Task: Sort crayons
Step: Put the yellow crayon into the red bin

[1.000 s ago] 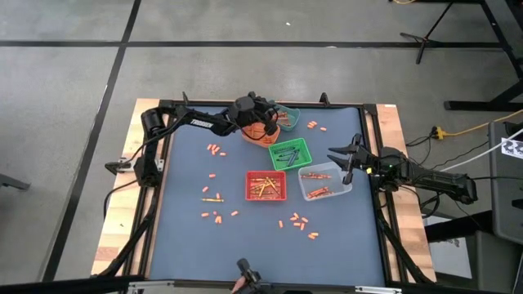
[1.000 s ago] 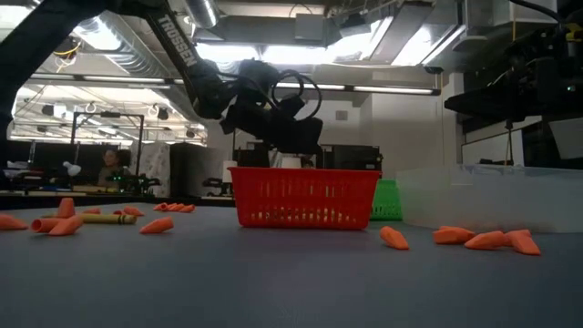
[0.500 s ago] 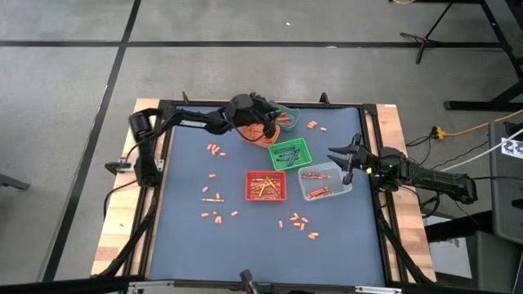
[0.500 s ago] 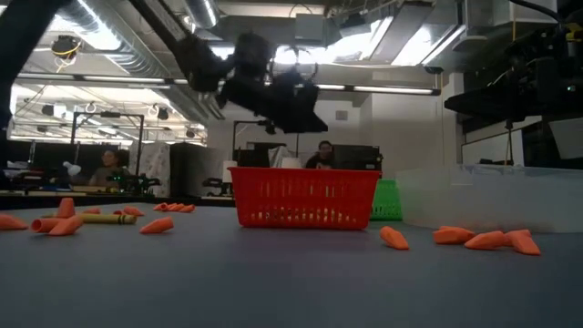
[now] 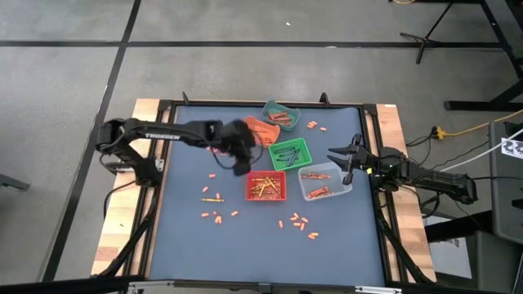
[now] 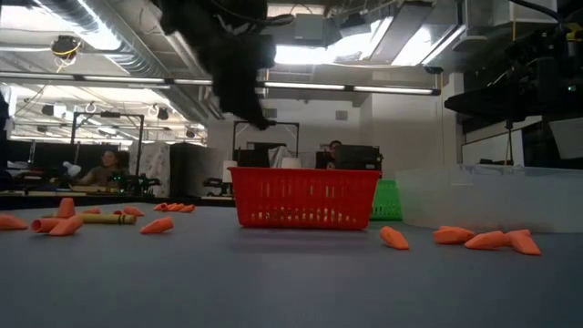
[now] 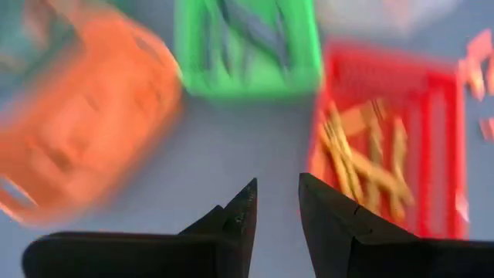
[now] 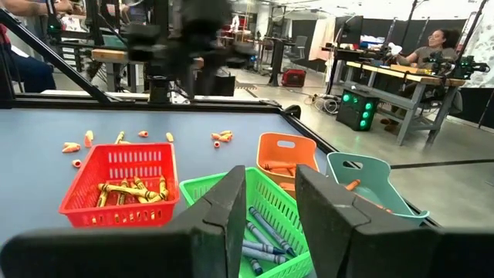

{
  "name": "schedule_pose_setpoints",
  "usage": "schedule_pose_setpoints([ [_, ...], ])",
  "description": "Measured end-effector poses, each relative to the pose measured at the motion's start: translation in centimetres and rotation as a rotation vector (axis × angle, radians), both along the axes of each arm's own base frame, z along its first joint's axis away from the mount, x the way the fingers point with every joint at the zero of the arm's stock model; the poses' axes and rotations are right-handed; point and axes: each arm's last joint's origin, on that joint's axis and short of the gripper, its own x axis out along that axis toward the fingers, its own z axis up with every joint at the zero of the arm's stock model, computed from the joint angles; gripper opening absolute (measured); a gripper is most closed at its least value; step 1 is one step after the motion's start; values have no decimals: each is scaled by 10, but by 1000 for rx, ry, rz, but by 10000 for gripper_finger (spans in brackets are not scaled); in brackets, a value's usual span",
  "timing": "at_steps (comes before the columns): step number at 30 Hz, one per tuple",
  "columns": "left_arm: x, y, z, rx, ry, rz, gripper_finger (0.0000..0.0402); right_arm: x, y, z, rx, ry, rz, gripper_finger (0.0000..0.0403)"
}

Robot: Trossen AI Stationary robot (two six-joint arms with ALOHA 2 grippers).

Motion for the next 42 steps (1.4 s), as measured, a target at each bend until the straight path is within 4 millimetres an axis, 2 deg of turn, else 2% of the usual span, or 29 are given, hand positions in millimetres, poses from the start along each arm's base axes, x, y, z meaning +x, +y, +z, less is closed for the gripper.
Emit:
schedule_pose_setpoints([
  [4,-10,-32,-10,-77,174,-20,82,0,0,0,0,0,0,113],
  [10,-22,-71,-35,-130,292,-44,82,0,0,0,0,0,0,113],
  [19,-48,-110,-68,-159,424,-57,82,0,0,0,0,0,0,113],
  [27,-65,-127,-82,-148,503,-81,82,0,0,0,0,0,0,113],
  [35,-85,-129,-104,-145,584,-31,82,0,0,0,0,-1,0,113],
  [42,-94,-129,-111,-139,598,-19,71,0,0,0,0,-1,0,113],
])
